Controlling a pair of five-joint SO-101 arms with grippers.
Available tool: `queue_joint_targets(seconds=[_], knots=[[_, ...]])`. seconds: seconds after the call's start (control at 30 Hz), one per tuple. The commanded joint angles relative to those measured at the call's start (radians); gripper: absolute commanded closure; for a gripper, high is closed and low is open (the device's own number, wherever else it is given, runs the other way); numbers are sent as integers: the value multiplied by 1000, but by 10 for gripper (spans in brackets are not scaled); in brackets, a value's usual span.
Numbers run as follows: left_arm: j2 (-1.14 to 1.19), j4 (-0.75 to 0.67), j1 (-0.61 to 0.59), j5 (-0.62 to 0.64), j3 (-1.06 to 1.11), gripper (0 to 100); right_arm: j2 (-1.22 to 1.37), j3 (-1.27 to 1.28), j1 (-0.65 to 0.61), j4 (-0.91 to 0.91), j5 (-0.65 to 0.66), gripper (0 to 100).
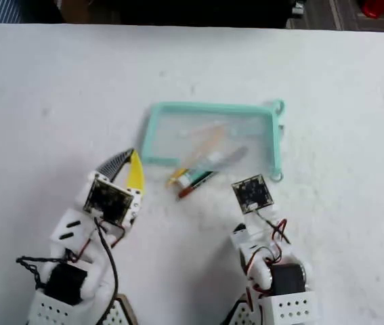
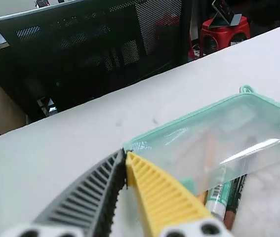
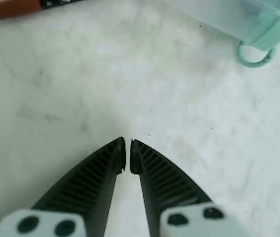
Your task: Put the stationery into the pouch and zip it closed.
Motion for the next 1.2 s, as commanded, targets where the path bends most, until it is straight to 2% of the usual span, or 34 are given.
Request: queue_joint_targets(seconds=[0.0, 0.13, 0.33, 0.5, 0.57, 0.67, 0.83, 1.0, 1.17], knots=[[-13, -34, 8, 6, 3, 976, -7, 9, 68, -18, 12, 977], [-13, -32, 8, 6, 5, 976, -7, 9, 183, -99, 14, 977], [-13, -32, 13, 14, 18, 976, -7, 9, 483, -358, 14, 977], [-13, -31, -5, 137, 12, 976, -8, 6, 621, -430, 15, 977], [-13, -31, -21, 150, 11, 976, -8, 3, 674, -466, 60, 977], [-13, -31, -28, 149, 11, 976, -8, 3, 702, -545, 104, 977], [-13, -32, -28, 153, 20, 976, -8, 3, 697, -619, 97, 977], [-13, -32, -30, 147, 21, 976, -8, -20, 679, -622, 104, 977], [-13, -28, -30, 146, 21, 976, -5, -173, 611, -602, 106, 977]])
